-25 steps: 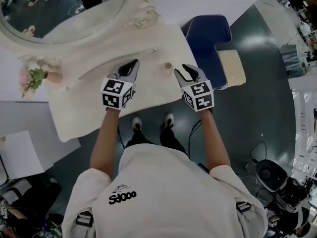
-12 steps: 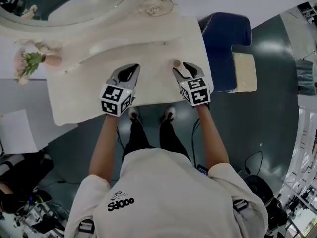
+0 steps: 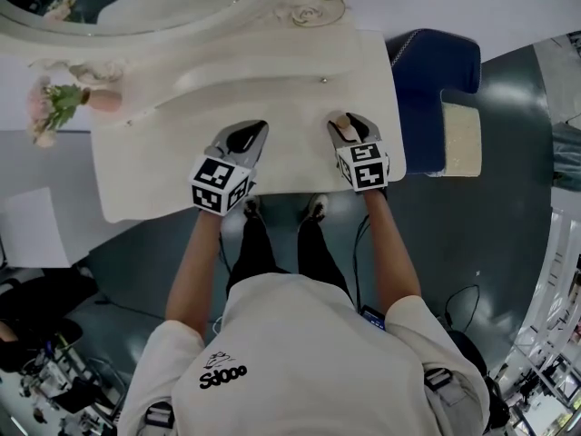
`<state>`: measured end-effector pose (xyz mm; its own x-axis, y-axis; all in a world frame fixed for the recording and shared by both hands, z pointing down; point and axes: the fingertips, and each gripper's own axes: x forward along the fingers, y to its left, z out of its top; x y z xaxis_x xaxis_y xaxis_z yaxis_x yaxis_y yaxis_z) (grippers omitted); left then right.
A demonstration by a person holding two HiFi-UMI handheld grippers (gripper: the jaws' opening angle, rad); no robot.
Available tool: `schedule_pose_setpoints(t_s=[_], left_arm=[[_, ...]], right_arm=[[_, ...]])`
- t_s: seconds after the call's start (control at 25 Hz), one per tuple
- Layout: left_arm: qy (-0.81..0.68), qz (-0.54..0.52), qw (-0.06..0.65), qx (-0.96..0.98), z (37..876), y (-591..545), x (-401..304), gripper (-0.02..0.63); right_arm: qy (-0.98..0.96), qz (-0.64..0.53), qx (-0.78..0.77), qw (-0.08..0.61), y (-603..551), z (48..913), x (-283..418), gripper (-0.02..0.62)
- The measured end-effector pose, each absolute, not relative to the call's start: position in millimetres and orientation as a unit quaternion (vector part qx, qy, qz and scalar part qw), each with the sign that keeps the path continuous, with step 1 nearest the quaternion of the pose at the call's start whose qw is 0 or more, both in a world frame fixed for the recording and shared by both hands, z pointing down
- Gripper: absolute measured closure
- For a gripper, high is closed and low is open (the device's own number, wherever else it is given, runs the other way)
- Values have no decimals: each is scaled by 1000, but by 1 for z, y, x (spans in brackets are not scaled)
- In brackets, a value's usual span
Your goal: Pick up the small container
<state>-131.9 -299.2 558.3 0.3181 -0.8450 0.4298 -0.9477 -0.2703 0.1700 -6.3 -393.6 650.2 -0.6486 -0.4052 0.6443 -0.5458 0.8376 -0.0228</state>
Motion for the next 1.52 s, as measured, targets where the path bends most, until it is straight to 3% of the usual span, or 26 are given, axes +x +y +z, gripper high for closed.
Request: schedule_pose_setpoints(t_s=[0.24, 0.52, 1.52], left_arm=[[-546, 118, 189, 808, 556, -302, -130, 586], [-547, 114, 175, 811, 547, -305, -143, 586], [-570, 110, -3, 814, 380, -335, -189, 586]], right_arm=[[-905, 96, 279, 306, -396, 647, -13, 460], [-898, 98, 297, 309, -398, 636, -13, 460], [-926, 18, 333, 180, -400, 398, -31, 459]])
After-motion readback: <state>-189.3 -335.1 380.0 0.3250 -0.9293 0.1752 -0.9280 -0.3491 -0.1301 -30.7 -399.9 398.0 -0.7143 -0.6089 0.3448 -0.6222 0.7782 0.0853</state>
